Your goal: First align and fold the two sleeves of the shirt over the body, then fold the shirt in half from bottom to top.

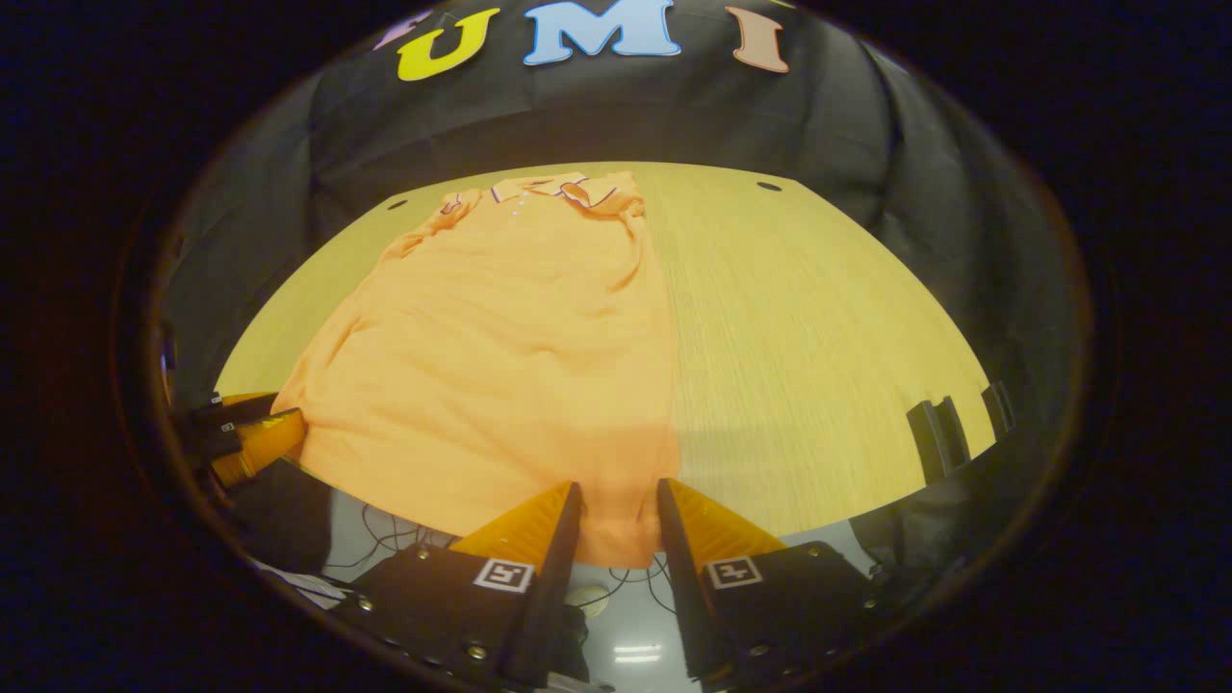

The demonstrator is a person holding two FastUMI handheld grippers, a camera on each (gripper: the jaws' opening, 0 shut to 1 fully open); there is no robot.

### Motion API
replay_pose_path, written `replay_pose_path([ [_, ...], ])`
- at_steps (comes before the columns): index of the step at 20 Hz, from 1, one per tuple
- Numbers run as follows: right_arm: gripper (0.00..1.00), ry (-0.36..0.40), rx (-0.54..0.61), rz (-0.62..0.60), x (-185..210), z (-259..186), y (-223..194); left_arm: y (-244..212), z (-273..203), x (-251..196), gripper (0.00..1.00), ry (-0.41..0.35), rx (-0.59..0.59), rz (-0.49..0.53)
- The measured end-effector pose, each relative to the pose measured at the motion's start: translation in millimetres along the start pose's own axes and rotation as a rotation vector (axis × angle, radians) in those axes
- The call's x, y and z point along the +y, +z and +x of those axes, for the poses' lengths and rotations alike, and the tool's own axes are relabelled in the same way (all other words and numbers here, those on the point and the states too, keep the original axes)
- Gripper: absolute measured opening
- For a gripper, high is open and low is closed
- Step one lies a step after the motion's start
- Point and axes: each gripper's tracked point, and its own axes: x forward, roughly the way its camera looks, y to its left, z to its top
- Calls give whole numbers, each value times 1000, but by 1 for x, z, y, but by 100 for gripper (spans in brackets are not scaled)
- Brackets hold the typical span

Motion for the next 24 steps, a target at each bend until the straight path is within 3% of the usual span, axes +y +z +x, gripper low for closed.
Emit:
replay_pose_path([
  [3, 21, 18, 1, 28, 3, 1, 1, 1, 2, -4, 27, 13, -1, 1],
  [4, 21, 23, 0, 33, 3, 1, 2, 2, 4, -5, 15, 14, -1, 11],
  [5, 21, 21, -4, 51, 1, 0, 3, 2, 5, -9, 13, 8, 7, 23],
  [7, 2, 34, -5, 79, 1, -1, 2, 3, 5, -10, 7, 13, 8, 31],
  [15, 2, 128, -22, 147, 16, -8, 12, 10, 1, -7, 7, 67, 36, 55],
  [21, 2, 191, -108, 143, 16, -28, 55, 51, -15, -13, 7, 79, -12, -53],
  [24, 2, 192, -145, 114, 15, -33, 78, 82, -18, -11, 6, 82, -51, -56],
])
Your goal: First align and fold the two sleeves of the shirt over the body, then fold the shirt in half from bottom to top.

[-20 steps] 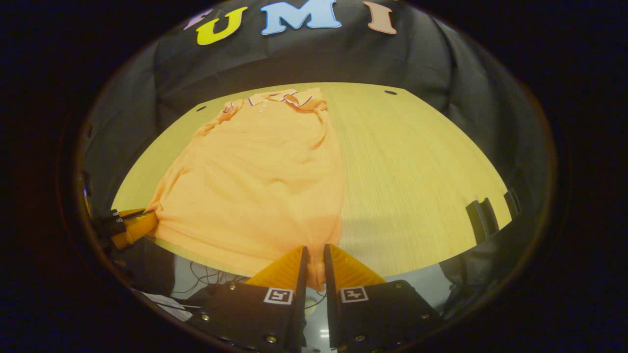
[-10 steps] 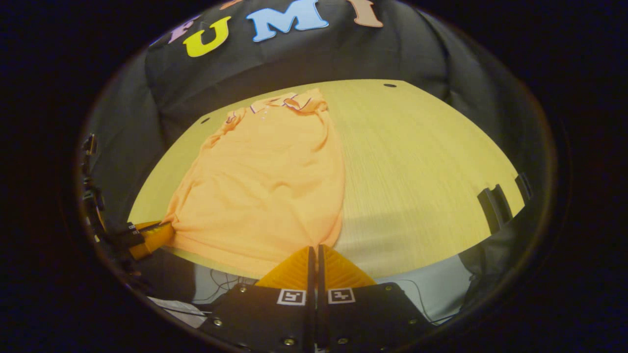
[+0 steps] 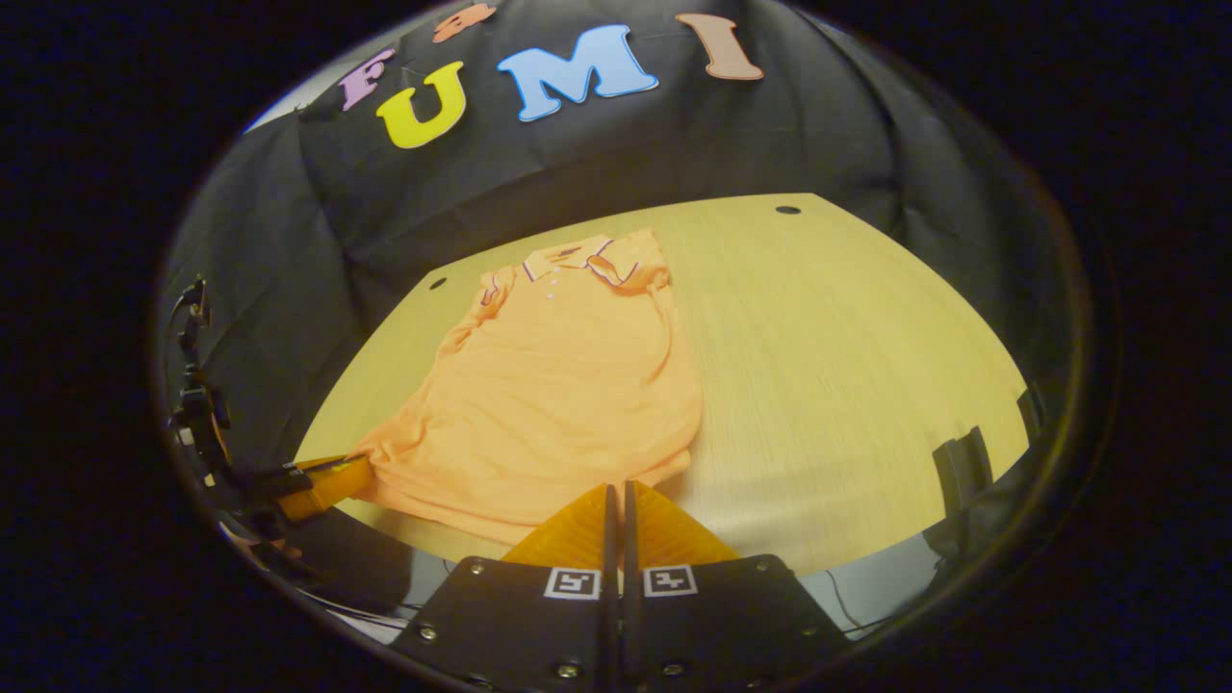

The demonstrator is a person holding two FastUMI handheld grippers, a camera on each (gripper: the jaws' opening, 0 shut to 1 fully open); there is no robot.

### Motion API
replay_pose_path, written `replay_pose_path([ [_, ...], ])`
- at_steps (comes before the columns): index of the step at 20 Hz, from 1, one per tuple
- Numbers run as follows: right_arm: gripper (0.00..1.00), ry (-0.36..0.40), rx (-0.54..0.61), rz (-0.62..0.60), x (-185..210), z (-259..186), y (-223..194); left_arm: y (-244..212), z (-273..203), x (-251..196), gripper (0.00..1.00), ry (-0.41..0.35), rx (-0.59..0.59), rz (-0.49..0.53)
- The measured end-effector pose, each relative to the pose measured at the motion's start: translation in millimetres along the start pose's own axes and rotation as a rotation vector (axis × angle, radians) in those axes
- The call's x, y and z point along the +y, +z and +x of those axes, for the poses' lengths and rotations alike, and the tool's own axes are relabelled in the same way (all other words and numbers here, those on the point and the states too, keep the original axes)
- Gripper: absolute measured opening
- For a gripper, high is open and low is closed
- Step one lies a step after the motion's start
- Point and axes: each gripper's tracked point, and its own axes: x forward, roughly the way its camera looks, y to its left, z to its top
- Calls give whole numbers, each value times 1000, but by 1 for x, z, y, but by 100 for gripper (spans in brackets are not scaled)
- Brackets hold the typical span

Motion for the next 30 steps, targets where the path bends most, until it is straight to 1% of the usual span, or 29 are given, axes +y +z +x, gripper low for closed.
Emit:
replay_pose_path([
  [5, 2, 22, -71, -3, 14, 9, 44, 60, 15, -1, 6, -24, -76, -21],
  [9, 2, 21, -90, 12, 22, 28, 73, 104, 39, 5, 6, -43, -112, -35],
  [11, 2, 6, -107, -2, 22, 39, 89, 126, 52, 7, 6, -61, -132, -32],
  [14, 0, 21, -151, 5, 31, 56, 117, 161, 71, 13, 6, -74, -163, -7],
  [21, 0, -30, -238, 11, 29, 88, 187, 233, 117, 25, 6, -105, -220, -18],
  [26, 0, -61, -287, -28, 30, 109, 236, 266, 147, 33, 6, -118, -235, -33],
  [30, 0, -73, -299, -38, 35, 130, 262, 281, 172, 41, 6, -127, -226, -52],
])
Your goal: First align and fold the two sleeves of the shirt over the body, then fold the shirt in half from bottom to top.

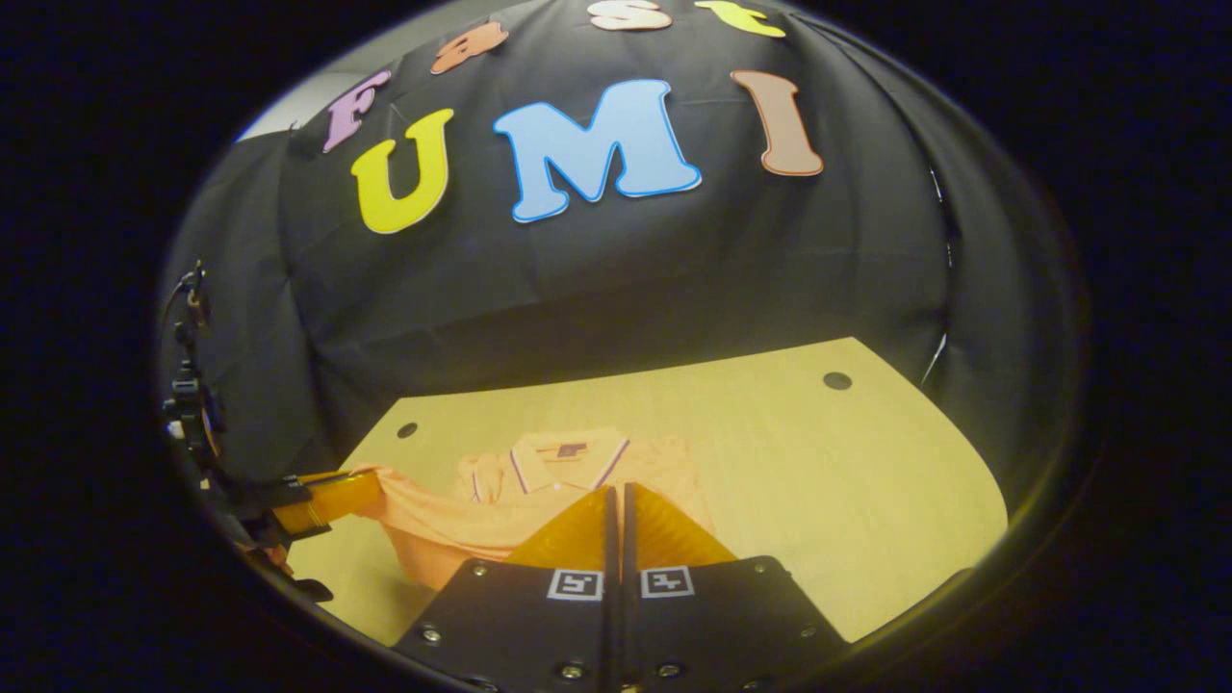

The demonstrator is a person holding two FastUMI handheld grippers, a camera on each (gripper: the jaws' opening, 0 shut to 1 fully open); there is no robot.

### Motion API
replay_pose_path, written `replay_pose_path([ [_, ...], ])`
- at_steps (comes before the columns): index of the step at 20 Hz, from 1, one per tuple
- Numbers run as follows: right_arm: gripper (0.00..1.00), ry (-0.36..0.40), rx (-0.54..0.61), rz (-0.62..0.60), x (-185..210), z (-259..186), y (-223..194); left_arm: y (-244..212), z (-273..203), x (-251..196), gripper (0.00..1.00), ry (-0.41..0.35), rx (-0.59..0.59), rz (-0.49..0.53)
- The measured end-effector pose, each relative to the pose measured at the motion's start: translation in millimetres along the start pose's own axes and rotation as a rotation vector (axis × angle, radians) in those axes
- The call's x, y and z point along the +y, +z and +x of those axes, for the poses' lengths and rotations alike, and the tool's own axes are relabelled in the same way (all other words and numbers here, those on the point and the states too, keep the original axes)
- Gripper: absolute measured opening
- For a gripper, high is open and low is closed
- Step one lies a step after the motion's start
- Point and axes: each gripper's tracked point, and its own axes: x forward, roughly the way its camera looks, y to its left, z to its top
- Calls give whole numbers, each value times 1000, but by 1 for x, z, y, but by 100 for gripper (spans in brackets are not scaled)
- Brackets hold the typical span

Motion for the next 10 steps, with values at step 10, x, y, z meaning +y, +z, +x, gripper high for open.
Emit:
replay_pose_path([
  [10, 0, -17, -9, -32, 9, 61, 32, 44, 68, 25, 6, -10, -23, -28],
])
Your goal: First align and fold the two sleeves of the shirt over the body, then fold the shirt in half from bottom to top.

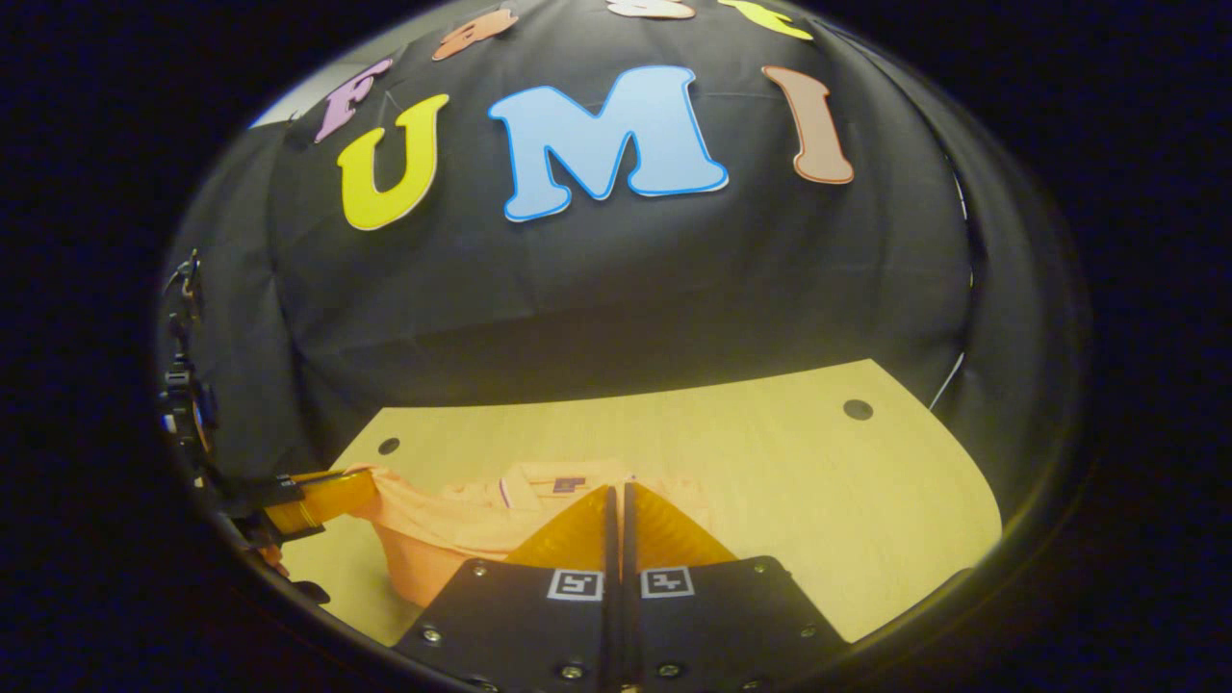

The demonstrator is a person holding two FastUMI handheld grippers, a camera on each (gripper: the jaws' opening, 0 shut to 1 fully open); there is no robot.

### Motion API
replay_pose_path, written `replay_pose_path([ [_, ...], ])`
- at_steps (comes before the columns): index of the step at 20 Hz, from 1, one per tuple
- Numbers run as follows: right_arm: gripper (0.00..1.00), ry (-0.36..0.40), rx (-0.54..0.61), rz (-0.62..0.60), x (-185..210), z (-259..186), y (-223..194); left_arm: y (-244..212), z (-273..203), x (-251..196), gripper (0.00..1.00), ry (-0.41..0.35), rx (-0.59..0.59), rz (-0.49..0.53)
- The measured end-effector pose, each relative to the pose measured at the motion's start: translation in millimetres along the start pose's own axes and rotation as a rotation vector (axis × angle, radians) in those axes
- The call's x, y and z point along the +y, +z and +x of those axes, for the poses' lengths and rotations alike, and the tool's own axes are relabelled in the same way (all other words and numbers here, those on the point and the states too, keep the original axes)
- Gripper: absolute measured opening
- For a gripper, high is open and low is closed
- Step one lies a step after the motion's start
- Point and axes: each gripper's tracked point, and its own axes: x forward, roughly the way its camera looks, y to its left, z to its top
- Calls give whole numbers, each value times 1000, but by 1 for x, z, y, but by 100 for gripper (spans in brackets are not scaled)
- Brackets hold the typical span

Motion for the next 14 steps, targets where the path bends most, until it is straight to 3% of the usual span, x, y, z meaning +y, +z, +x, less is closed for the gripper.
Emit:
replay_pose_path([
  [14, 0, -86, 50, -69, -34, 98, 18, 15, 98, 29, 7, 15, 1, 1],
])
